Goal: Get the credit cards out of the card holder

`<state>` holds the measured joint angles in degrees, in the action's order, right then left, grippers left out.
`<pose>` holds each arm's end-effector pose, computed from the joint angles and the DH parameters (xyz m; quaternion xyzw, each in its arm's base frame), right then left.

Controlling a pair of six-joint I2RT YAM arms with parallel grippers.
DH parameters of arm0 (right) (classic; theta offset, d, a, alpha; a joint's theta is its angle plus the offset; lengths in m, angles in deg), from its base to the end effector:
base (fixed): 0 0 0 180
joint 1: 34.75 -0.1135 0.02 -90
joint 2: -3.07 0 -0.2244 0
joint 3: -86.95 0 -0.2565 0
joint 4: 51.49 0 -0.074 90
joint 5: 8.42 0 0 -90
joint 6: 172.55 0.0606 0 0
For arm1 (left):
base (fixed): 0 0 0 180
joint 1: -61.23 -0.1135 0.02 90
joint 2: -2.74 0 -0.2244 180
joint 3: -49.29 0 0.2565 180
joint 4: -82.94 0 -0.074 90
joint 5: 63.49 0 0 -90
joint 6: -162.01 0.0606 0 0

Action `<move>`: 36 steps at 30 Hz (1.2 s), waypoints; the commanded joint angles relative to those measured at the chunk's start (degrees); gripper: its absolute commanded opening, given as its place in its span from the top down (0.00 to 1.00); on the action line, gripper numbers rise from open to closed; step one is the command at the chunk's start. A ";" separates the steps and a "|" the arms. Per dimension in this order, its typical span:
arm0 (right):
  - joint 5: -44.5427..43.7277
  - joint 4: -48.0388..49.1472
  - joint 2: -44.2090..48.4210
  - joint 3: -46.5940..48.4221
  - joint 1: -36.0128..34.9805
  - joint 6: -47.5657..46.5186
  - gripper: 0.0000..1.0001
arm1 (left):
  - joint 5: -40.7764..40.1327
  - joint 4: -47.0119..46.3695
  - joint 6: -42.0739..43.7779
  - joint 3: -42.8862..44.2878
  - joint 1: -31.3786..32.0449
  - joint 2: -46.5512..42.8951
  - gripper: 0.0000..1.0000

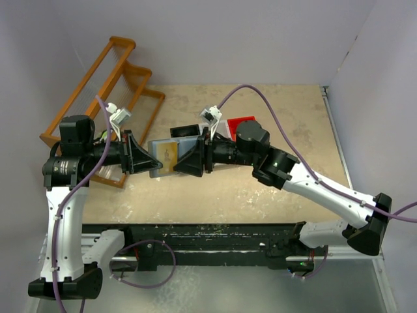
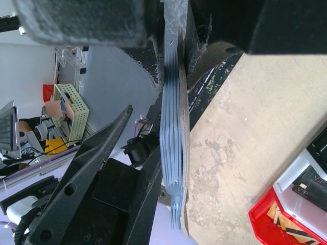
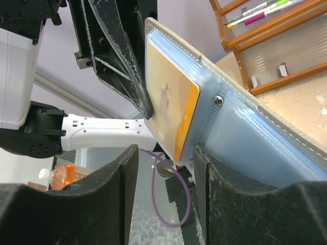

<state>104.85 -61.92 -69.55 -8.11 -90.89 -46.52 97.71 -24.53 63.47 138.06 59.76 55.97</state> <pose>0.1657 0.2900 0.3867 -0.2616 0.6453 0.6043 0.3872 0.1705 -0.0530 0.3861 0.1953 0.7475 -0.5423 0.3301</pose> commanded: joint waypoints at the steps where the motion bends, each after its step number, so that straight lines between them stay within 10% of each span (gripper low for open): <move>1: -0.91 0.80 0.28 2.91 1.56 -2.11 0.51 | 5.61 -2.75 -1.83 3.36 -0.02 -0.95 0.99; 26: 17.15 32.09 -6.01 -4.29 2.77 13.09 0.78 | 9.15 -5.37 -3.68 -0.81 -0.02 -0.92 0.95; 36: 20.27 48.19 -8.33 -8.01 2.61 20.54 0.90 | 17.05 -8.05 -4.04 -2.67 -0.02 -1.14 0.71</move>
<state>121.46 -29.99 -77.36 -16.02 -84.97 -31.27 103.72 -28.05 60.54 136.25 58.25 55.03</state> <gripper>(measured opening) 0.117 0.287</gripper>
